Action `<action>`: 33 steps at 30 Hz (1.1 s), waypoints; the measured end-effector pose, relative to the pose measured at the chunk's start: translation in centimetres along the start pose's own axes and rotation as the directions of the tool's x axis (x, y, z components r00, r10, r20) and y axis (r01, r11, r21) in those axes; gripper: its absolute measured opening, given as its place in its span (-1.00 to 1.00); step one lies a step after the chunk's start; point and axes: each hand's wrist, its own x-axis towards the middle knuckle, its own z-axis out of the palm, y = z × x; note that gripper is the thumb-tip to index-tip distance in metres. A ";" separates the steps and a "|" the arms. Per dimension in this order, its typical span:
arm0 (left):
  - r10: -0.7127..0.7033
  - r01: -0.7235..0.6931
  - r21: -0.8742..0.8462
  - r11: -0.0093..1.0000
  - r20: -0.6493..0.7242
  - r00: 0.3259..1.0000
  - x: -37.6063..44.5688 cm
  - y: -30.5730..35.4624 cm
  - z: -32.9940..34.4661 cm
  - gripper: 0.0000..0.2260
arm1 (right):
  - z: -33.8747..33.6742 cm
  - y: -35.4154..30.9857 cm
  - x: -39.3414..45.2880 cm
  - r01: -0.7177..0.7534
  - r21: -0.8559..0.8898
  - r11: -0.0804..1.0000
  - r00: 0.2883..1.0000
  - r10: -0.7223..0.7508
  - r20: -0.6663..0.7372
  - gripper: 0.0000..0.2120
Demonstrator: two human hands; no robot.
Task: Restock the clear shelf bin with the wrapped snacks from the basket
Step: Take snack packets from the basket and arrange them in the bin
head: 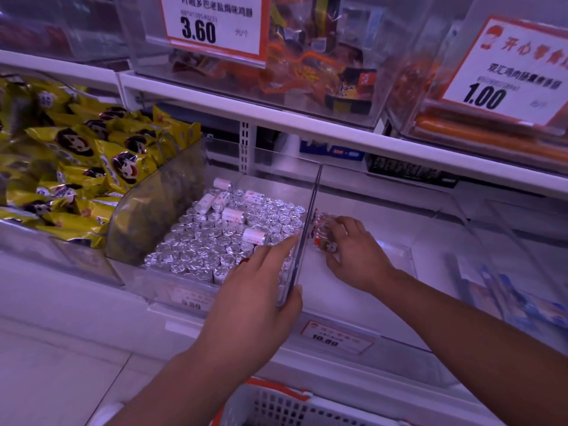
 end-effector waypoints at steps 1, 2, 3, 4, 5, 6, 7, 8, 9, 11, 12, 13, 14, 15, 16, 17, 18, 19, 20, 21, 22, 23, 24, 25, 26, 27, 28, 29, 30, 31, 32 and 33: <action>-0.001 0.001 -0.004 1.000 -0.005 1.000 0.0 0.0 0.0 -0.41 | 0.0 -0.1 -0.1 -0.003 -0.006 1.000 1.000 0.003 -0.006 -0.35; -0.001 0.001 -0.005 1.000 -0.009 1.000 0.0 0.1 0.0 -0.41 | -0.1 -0.1 -0.2 -0.012 -0.012 1.000 1.000 0.012 -0.010 -0.37; 0.000 0.000 0.000 1.000 -0.010 1.000 0.0 0.1 0.0 -0.42 | -0.1 -0.1 -0.1 -0.027 -0.019 0.999 1.000 0.027 -0.013 -0.41; 0.001 -0.001 0.006 1.000 -0.009 1.000 0.0 0.2 0.1 -0.42 | -0.1 0.0 -0.1 -0.041 -0.023 0.999 0.999 0.041 -0.018 -0.47; 0.003 -0.003 0.013 1.000 -0.009 1.000 0.0 0.2 0.1 -0.43 | -0.1 0.2 0.0 -0.053 -0.021 0.998 0.998 0.052 -0.025 -0.55; 0.005 -0.005 0.018 1.000 -0.010 1.000 0.0 0.2 0.1 -0.44 | -0.1 0.3 0.1 -0.060 -0.009 0.998 0.998 0.060 -0.033 -0.62; 0.007 -0.006 0.024 1.000 -0.012 1.000 0.0 0.2 0.1 -0.45 | 0.0 0.4 0.2 -0.065 0.012 0.998 0.997 0.066 -0.038 -0.68; 0.008 -0.007 0.028 1.000 -0.013 1.000 0.0 0.2 0.1 -0.45 | 0.1 0.5 0.4 -0.065 0.038 0.997 0.997 0.066 -0.040 -0.72; 0.009 -0.009 0.029 1.000 -0.014 1.000 0.0 0.2 0.1 -0.45 | 0.1 0.4 0.5 -0.060 0.063 0.996 0.997 0.063 -0.042 -0.74; 0.014 -0.014 0.029 0.999 -0.016 1.000 0.0 0.2 0.2 -0.45 | 0.3 0.3 0.7 -0.057 0.107 0.993 0.996 0.063 -0.062 -0.76; 0.016 -0.016 0.030 0.999 -0.017 1.000 0.0 0.3 0.2 -0.45 | 0.3 0.3 0.8 -0.061 0.126 0.990 0.995 0.070 -0.075 -0.77; 0.019 -0.019 0.030 0.999 -0.017 1.000 0.0 0.3 0.2 -0.45 | 0.3 0.3 0.8 -0.064 0.133 0.989 0.994 0.076 -0.082 -0.78; 0.023 -0.022 0.031 0.999 -0.017 1.000 0.0 0.3 0.2 -0.45 | 0.3 0.3 0.8 -0.068 0.125 0.990 0.994 0.078 -0.080 -0.79; 0.026 -0.026 0.031 0.999 -0.018 0.999 0.0 0.3 0.2 -0.46 | 0.3 0.2 0.6 -0.070 0.100 0.992 0.994 0.078 -0.074 -0.78; 0.030 -0.029 0.031 0.999 -0.020 0.999 0.0 0.3 0.3 -0.46 | 0.3 0.1 0.6 -0.073 0.068 0.995 0.995 0.077 -0.070 -0.76; 0.033 -0.032 0.031 0.999 -0.023 0.999 0.0 0.2 0.3 -0.46 | 0.3 0.1 0.5 -0.076 0.039 0.996 0.994 0.078 -0.074 -0.73; 0.035 -0.035 0.030 0.999 -0.026 0.999 0.0 0.2 0.3 -0.46 | 0.2 0.0 0.5 -0.078 0.020 0.997 0.993 0.080 -0.083 -0.70; 0.037 -0.036 0.027 0.999 -0.027 0.999 -0.1 0.1 0.3 -0.46 | 0.0 -0.1 0.5 -0.081 0.010 0.997 0.993 0.081 -0.091 -0.65; 0.040 -0.039 0.025 0.999 -0.029 0.999 -0.1 0.1 0.3 -0.46 | -0.1 -0.1 0.5 -0.084 0.008 0.996 0.992 0.084 -0.097 -0.60; 0.045 -0.044 0.024 0.999 -0.033 0.998 -0.1 0.0 0.4 -0.46 | -0.3 -0.1 0.6 -0.088 0.012 0.996 0.991 0.089 -0.101 -0.55; 0.049 -0.048 0.021 0.999 -0.037 0.998 -0.2 0.0 0.4 -0.46 | -0.5 -0.1 0.6 -0.092 0.016 0.996 0.990 0.094 -0.104 -0.51; 0.052 -0.052 0.014 0.999 -0.041 0.998 -0.2 -0.1 0.4 -0.46 | -0.6 0.0 0.6 -0.093 0.020 0.995 0.989 0.094 -0.110 -0.48; 0.055 -0.055 0.006 0.998 -0.045 0.997 -0.3 -0.2 0.4 -0.45 | -0.7 0.0 0.6 -0.093 0.022 0.995 0.989 0.095 -0.111 -0.46; 0.057 -0.057 0.001 0.998 -0.048 0.997 -0.3 -0.2 0.5 -0.44 | -0.8 -0.1 0.5 -0.092 0.023 0.996 0.990 0.094 -0.106 -0.46; 0.060 -0.060 -0.003 0.998 -0.053 0.997 -0.4 -0.3 0.5 -0.44 | -1.0 0.0 0.4 -0.090 0.024 0.996 0.991 0.092 -0.097 -0.45; 0.064 -0.064 -0.008 0.998 -0.058 0.996 -0.4 -0.4 0.5 -0.43 | -1.1 0.1 0.3 -0.085 0.026 0.996 0.993 0.087 -0.085 -0.45; 0.067 -0.068 -0.015 0.998 -0.064 0.996 -0.5 -0.4 0.5 -0.43 | -1.5 0.2 0.3 -0.082 0.033 0.996 0.994 0.084 -0.069 -0.45; 0.073 -0.075 -0.020 0.997 -0.070 0.995 -0.5 -0.4 0.4 -0.44 | -2.1 0.2 0.2 -0.084 0.046 0.995 0.995 0.087 -0.057 -0.46; 0.084 -0.086 -0.017 0.996 -0.083 0.993 -0.7 -0.4 0.3 -0.45 | -3.1 0.1 0.1 -0.096 0.067 0.993 0.994 0.099 -0.051 -0.47; 0.102 -0.103 -0.003 0.995 -0.105 0.989 -0.9 -0.3 0.1 -0.47 | -4.2 0.0 0.0 -0.114 0.116 0.987 0.991 0.121 -0.054 -0.49; 0.128 -0.127 0.019 0.992 -0.135 0.983 -1.2 -0.1 -0.1 -0.50 | -5.5 -0.2 -0.6 -0.137 0.207 0.969 0.985 0.155 -0.073 -0.53; 0.164 -0.159 0.041 0.986 -0.171 0.972 -1.6 0.1 -0.2 -0.53 | -6.9 -0.6 -1.7 -0.150 0.326 0.933 0.973 0.197 -0.118 -0.59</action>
